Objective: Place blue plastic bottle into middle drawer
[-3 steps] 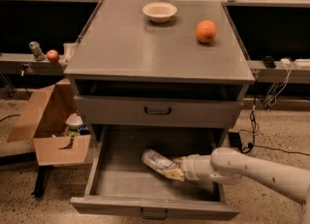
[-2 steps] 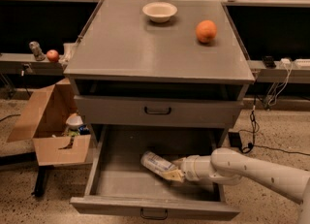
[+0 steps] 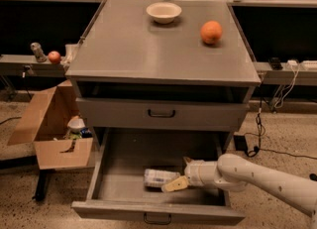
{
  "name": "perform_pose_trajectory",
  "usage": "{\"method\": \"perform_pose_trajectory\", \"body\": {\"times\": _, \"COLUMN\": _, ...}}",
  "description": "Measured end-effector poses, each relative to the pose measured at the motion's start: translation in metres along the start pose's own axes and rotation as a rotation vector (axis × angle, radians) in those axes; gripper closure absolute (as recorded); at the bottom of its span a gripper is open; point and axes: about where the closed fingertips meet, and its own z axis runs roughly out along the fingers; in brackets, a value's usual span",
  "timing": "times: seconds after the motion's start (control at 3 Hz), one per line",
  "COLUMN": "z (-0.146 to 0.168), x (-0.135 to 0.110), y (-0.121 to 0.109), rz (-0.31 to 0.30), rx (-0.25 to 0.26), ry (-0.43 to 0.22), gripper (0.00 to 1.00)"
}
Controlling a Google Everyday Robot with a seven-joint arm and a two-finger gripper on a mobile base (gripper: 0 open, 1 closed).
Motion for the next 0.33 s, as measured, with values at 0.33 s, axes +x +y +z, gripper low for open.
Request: {"method": "perform_pose_trajectory", "body": {"times": 0.33, "z": -0.0132, "x": -0.0176, "y": 0.0104, "rz": -0.037, "rx": -0.031, "ry": -0.11, "gripper": 0.0}}
